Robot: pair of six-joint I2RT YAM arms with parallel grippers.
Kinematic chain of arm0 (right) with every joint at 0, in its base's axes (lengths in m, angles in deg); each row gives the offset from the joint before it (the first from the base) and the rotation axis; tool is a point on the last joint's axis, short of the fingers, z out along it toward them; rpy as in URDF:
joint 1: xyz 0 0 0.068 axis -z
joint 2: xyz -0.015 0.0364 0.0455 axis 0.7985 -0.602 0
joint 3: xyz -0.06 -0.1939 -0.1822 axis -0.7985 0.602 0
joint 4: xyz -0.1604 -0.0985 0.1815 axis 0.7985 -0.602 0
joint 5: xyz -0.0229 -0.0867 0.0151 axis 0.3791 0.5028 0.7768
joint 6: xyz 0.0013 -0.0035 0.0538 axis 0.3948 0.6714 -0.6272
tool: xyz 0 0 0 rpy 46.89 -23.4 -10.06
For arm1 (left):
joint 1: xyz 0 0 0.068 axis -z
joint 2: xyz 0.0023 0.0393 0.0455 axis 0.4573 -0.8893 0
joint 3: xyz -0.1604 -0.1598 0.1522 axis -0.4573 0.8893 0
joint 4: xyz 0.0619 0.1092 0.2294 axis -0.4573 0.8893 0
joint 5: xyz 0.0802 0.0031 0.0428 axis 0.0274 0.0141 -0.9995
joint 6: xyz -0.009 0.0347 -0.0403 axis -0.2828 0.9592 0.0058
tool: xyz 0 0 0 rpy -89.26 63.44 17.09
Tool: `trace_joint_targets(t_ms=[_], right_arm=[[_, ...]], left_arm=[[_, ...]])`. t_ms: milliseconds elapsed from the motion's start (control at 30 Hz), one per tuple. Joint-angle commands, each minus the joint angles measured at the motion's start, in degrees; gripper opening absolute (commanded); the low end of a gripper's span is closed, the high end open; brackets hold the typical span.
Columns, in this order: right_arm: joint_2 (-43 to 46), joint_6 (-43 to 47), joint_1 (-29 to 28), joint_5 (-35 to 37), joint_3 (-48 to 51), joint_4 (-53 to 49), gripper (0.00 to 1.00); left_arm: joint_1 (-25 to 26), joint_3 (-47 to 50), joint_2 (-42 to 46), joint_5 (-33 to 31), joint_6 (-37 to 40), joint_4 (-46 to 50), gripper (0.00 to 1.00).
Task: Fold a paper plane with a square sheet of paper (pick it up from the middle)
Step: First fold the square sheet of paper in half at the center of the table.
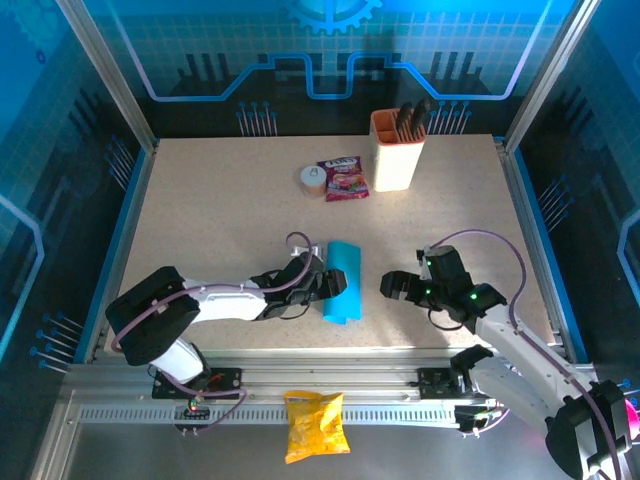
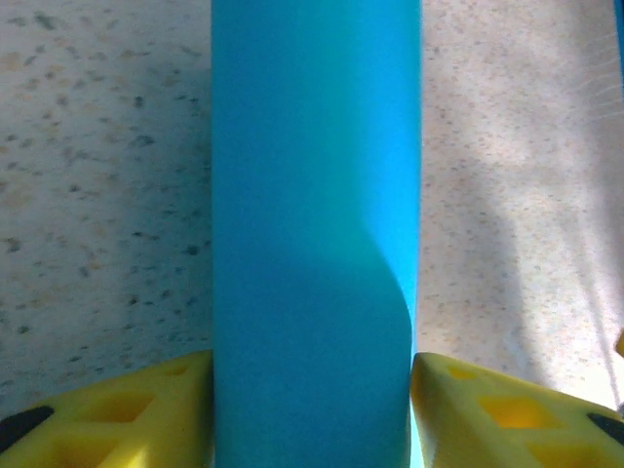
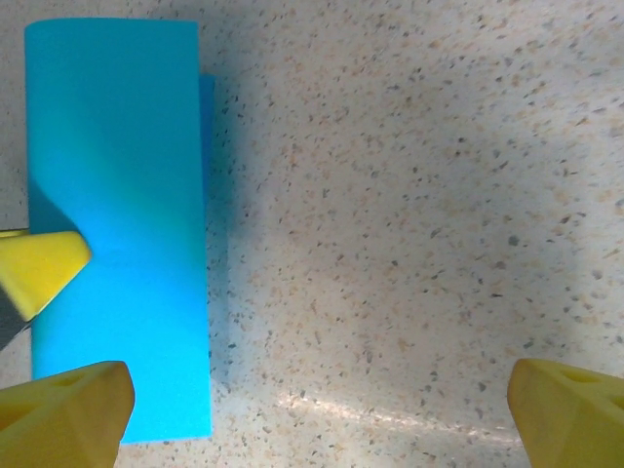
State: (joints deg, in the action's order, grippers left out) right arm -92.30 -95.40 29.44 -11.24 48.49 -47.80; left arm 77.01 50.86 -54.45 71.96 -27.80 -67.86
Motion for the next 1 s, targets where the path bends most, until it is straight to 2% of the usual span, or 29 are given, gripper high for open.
trace_joint_targets(t_ms=[0,233,433,767,967], right_arm=[[-0.8,0.6,0.9,-4.0,-0.7,-0.1,0.99],[-5.1,-2.6,0.4,-7.6,1.0,6.6,0.98],[-8.0,-3.3,-1.4,-7.6,-0.1,8.9,0.97],[-10.3,-4.5,-4.3,-6.4,-1.2,11.1,0.96],[-14.2,-5.1,-6.0,-6.5,-3.2,13.3,0.93]], left_arm=[[0.3,1.7,0.1,-4.0,-0.9,-2.1,0.57],[0.3,3.4,1.4,-7.7,-0.6,1.4,0.68],[0.3,2.6,3.9,-10.5,2.1,7.0,0.78],[0.3,0.2,6.7,-12.9,7.7,14.5,0.81],[0.3,-0.2,6.7,-14.1,9.9,17.1,0.82]])
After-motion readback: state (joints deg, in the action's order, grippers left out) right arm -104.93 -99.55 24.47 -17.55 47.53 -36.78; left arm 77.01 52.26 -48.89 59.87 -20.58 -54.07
